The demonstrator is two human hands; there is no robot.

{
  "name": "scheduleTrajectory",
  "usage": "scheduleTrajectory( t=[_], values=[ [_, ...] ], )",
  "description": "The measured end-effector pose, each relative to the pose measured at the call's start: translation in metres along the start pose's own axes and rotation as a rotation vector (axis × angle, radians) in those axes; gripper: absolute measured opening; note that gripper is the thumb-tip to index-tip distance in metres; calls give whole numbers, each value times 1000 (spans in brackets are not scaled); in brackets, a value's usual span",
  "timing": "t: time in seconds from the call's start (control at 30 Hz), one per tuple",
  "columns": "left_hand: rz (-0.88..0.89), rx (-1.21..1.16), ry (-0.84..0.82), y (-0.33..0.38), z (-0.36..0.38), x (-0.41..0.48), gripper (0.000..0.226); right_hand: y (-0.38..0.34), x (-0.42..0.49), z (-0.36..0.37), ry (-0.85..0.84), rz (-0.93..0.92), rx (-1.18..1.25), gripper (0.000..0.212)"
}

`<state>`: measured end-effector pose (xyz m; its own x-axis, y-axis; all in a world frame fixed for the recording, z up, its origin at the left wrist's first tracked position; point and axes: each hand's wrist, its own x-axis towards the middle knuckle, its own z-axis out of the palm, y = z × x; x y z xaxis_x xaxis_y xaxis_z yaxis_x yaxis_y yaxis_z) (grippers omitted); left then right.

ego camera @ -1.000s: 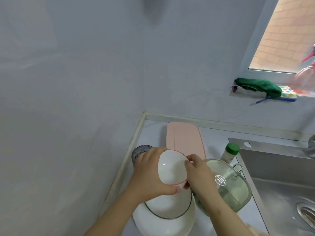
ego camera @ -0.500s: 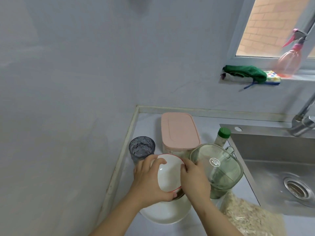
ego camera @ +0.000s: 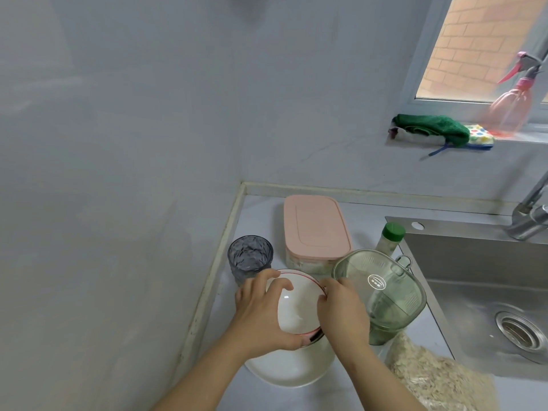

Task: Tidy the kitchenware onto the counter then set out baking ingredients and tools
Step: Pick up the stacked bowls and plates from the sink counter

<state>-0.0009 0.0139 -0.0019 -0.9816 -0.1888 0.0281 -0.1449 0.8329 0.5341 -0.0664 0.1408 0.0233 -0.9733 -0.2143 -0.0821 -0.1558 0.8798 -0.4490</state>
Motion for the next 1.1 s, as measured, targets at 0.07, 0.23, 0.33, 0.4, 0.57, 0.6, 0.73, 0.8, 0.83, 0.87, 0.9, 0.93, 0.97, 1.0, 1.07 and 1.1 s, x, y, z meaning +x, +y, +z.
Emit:
scheduleTrajectory(
  t=[0.07,0.23,0.33,0.4,0.57,0.6,0.73,0.8,0.83,0.87,0.9,0.93,0.97,1.0,1.07,1.1],
  values=[
    [0,14,-10,-1,-1,1,91,0,2,0,-2,-11,-2,23],
    [28,181,-68,-3,-2,0,97,2,-1,3,5,-25,-37,30],
    [49,295,-79,-2,-3,-1,102,3,-3,8,34,-27,-36,31],
    [43,323,-63,-1,-2,-1,98,4,-5,12,52,-23,-21,33],
    [-113,123,116,-8,10,-6,70,9,-13,20,76,-54,17,36],
    [-177,24,173,-11,12,-8,64,9,-14,21,79,-70,24,38],
    [-484,-428,260,-13,17,-14,59,10,-22,30,11,-6,320,49],
    [-568,-593,220,-10,15,-14,59,8,-25,34,-8,33,507,52],
    [-618,-658,203,-10,14,-13,62,7,-26,35,-6,39,587,52],
    [-670,-717,183,-12,14,-12,66,6,-28,36,4,52,651,53],
    [-723,-777,151,-14,13,-11,69,4,-29,36,19,72,710,55],
    [-762,-839,114,-17,12,-9,71,3,-31,37,30,112,764,56],
    [-797,-903,73,-20,12,-7,74,3,-31,38,41,161,813,56],
    [-825,-958,30,-21,12,-5,81,5,-31,39,56,225,845,57],
    [-863,-1039,-7,-29,14,3,99,10,-29,42,62,337,876,56],
    [-871,-1056,-18,-36,19,7,104,11,-28,42,40,366,895,55]
  ],
)
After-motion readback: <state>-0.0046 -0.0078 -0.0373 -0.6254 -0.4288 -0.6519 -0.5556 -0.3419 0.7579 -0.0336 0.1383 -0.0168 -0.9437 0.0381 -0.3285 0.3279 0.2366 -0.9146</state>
